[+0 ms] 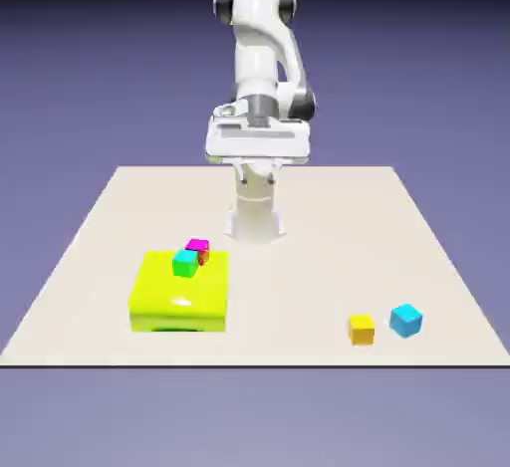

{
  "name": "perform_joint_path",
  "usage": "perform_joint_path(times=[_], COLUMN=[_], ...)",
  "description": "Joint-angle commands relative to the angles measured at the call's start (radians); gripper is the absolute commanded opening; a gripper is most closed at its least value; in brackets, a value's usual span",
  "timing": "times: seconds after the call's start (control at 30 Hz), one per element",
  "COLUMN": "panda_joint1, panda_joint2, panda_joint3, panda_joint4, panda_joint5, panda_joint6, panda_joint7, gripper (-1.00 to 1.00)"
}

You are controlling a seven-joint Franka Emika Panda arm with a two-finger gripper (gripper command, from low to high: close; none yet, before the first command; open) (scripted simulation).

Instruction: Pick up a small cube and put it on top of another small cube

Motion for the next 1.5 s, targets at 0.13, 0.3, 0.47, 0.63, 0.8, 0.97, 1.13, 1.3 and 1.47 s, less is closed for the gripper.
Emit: perform_joint_path(times=[0.13, 0.3, 0.47, 0.63, 0.8, 0.97, 1.13, 1.3, 1.47], panda_joint1=[-0.023, -0.047, -0.07, -0.093, -0.117, -0.112, -0.057, -0.103, 0.025], panda_joint2=[0.181, 0.362, 0.544, 0.725, 0.906, 1.05, 1.156, 1.013, 1.013], panda_joint3=[0.097, 0.194, 0.291, 0.389, 0.486, 0.519, 0.449, 0.558, 0.63], panda_joint4=[0.112, 0.224, 0.336, 0.448, 0.56, 0.628, 0.633, 0.651, 0.765], panda_joint5=[-0.048, -0.097, -0.145, -0.193, -0.242, -0.294, -0.365, -0.28, -0.328], panda_joint6=[-0.112, -0.224, -0.336, -0.448, -0.56, -0.593, -0.495, -0.658, -0.809], panda_joint7=[0.106, 0.213, 0.319, 0.426, 0.532, 0.611, 0.656, 0.549, 0.332], gripper=[0.0, 0.0, 0.0, 0.0, 0.0, 0.0, -1.0, -1.0, -1.0])
